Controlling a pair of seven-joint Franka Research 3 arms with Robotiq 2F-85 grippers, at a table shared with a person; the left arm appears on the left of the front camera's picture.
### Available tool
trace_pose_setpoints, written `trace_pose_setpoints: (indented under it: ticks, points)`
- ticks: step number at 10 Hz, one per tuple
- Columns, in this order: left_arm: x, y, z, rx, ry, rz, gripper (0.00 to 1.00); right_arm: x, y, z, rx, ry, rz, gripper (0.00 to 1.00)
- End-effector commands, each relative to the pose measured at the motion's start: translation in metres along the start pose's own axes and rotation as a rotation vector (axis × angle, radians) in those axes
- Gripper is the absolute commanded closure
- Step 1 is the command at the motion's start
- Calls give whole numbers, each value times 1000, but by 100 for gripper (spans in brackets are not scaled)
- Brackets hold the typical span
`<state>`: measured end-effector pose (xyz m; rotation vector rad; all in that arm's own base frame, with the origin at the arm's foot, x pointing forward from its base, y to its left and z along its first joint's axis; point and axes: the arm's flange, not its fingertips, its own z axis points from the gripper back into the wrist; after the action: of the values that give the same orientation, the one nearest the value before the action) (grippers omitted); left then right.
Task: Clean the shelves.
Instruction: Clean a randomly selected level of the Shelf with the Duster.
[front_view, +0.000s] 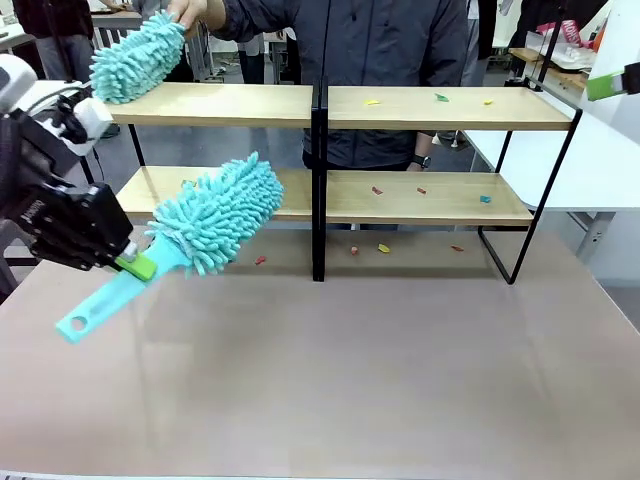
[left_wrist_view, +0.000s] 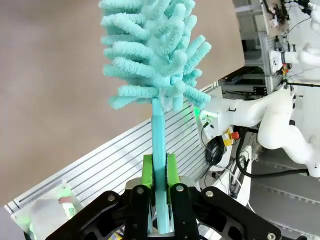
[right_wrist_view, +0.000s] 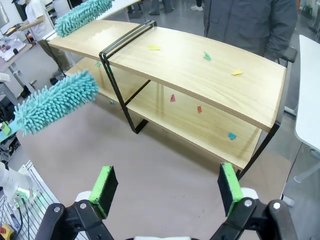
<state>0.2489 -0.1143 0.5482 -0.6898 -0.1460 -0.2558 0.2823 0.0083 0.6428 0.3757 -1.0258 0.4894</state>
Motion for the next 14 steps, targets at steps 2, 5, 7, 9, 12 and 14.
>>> trace_pose_setpoints:
  ticks: [2,5,7,9,12,14]
  points:
    - [11,-4,-21,51,-81,-2,88,-1,-1,0,3,1,5,0]
    - [46,-4,-52,202,-243,0,88,-1,-1,0,3,1,5,0]
    - [78,-10,-80,257,-266,11,88,-1,-1,0,3,1,5,0]
    - [108,-7,-107,297,-282,31,88,-1,-1,0,3,1,5,0]
    - [148,-5,-124,374,-222,55,88,-1,-1,0,3,1,5,0]
    - [169,-4,-123,416,-174,74,88,-1,-1,0,3,1,5,0]
